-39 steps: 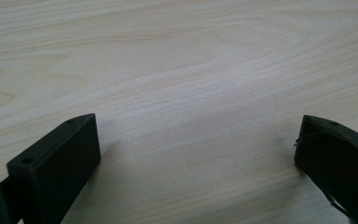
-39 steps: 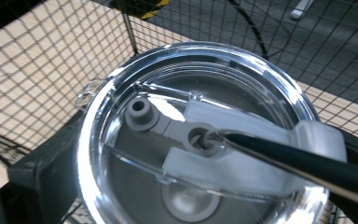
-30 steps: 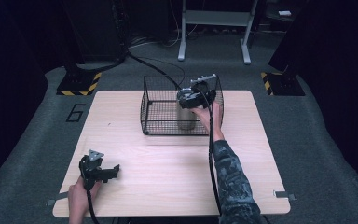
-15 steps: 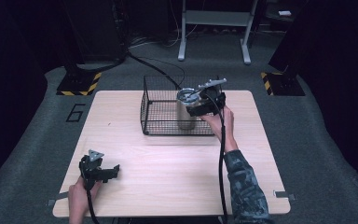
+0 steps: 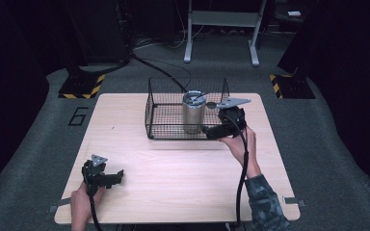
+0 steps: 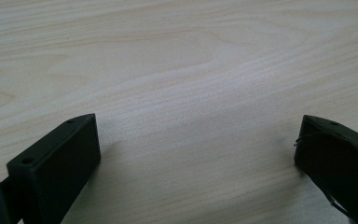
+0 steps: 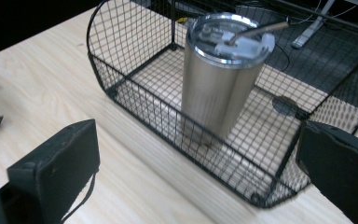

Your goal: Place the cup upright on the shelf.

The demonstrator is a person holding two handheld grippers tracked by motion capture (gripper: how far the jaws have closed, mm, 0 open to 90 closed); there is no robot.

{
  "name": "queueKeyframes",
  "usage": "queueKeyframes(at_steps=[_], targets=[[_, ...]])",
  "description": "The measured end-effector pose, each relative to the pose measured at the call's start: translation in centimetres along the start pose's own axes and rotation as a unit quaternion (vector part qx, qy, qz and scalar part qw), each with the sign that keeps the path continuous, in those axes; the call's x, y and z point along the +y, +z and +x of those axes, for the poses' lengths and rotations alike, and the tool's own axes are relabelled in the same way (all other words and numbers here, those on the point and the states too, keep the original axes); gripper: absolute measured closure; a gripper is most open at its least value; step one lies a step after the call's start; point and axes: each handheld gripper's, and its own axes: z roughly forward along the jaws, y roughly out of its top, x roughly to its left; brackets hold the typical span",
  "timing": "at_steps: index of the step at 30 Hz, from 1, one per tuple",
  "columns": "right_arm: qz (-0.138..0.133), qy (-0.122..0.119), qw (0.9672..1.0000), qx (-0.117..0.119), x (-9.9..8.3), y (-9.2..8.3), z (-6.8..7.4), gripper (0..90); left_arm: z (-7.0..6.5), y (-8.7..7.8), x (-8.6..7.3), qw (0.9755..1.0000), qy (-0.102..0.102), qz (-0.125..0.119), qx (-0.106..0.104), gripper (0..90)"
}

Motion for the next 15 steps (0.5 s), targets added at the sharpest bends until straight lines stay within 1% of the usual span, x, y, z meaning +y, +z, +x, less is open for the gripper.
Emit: queueKeyframes(at_steps=[2,4,5,6,7,8,9,11,12,14,15], targets=[[0.002,-0.004,1.0000,-0.006,-0.8,-0.8,0.1,0.0,0.0,0.0,0.0,1.0000,0.000,0.000,0.000,0.1],[0.005,0.000,0.9999,-0.012,-1.7,-1.5,0.1,0.0,0.0,0.0,0.0,1.0000,0.000,0.000,0.000,0.1],[0.005,-0.005,0.9999,-0.013,-2.2,-1.9,0.0,0.0,0.0,0.0,0.0,1.0000,0.000,0.000,0.000,0.1],[0.007,0.002,0.9998,-0.016,-2.7,-2.2,0.1,0.0,0.0,0.0,0.0,1.0000,0.000,-0.002,0.002,0.1],[0.007,0.002,0.9998,-0.016,-2.7,-2.2,0.1,0.0,0.0,0.0,0.0,1.0000,0.000,-0.002,0.002,0.1],[0.006,-0.002,0.9998,-0.017,-3.1,-2.4,-0.1,0.0,0.0,0.0,0.0,1.0000,0.000,0.000,0.000,0.1],[0.007,0.006,0.9997,-0.024,-4.4,-3.1,-0.2,0.0,0.0,0.0,0.0,1.0000,0.000,-0.001,0.000,0.1],[0.003,0.013,0.9995,-0.030,-5.6,-3.7,-0.4,0.0,0.0,0.0,0.0,1.0000,0.000,0.000,0.000,0.1],[0.003,0.013,0.9995,-0.030,-5.6,-3.7,-0.4,0.0,0.0,0.0,0.0,1.0000,0.000,0.000,0.000,0.1],[0.004,0.023,0.9991,-0.037,-6.9,-4.2,-0.7,0.0,0.0,0.0,0.0,1.0000,0.000,-0.001,0.001,0.1],[0.009,0.033,0.9985,-0.044,-8.2,-4.5,-1.0,0.0,0.0,0.0,0.0,1.0000,0.000,0.000,0.000,0.1]])
